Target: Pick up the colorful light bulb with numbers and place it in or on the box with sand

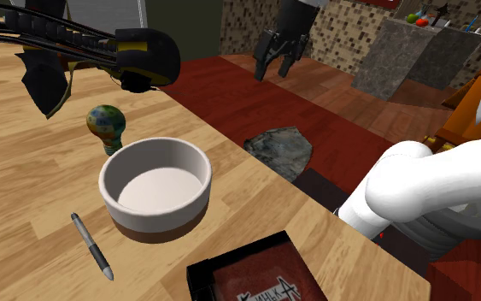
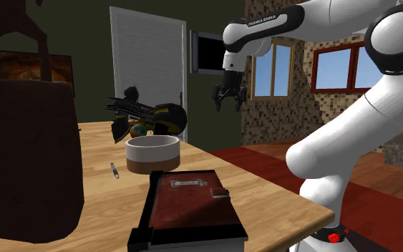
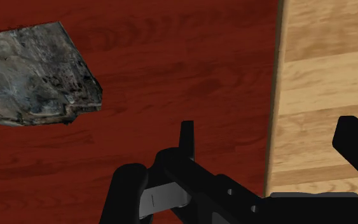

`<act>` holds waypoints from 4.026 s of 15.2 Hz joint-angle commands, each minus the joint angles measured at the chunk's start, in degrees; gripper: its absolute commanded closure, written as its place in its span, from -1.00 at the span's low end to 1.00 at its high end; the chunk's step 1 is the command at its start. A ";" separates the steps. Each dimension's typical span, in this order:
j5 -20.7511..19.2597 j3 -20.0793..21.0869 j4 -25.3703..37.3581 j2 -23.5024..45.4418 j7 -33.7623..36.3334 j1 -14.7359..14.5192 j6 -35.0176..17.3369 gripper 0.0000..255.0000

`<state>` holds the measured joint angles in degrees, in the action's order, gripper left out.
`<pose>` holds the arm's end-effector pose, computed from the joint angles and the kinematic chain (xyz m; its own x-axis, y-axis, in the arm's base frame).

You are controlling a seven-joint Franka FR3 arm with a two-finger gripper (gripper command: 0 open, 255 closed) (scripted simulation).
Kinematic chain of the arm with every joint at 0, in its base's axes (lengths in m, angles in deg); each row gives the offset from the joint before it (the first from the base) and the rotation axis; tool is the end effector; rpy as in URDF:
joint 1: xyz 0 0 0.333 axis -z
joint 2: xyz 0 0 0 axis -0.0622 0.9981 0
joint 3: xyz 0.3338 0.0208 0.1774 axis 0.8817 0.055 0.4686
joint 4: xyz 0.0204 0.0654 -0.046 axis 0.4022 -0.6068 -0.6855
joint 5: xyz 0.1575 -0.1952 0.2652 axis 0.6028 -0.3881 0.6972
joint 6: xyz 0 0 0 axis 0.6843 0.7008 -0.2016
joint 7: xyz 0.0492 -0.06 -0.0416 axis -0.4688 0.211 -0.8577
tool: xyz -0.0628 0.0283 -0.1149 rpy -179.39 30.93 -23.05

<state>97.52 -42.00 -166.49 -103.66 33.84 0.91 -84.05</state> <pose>0.2648 0.0904 0.6190 0.9918 -0.0187 0.1265 -0.0109 -0.9980 -0.0623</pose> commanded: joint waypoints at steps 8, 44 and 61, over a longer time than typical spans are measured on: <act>-0.37 12.50 10.47 12.92 11.67 -1.21 -3.04 -1.00; -29.39 32.61 46.25 58.65 43.18 -10.57 0.30 1.00; -29.72 32.79 54.33 59.54 42.07 -12.10 7.50 1.00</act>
<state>67.99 -9.21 -113.37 -44.46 75.95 -10.85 -77.50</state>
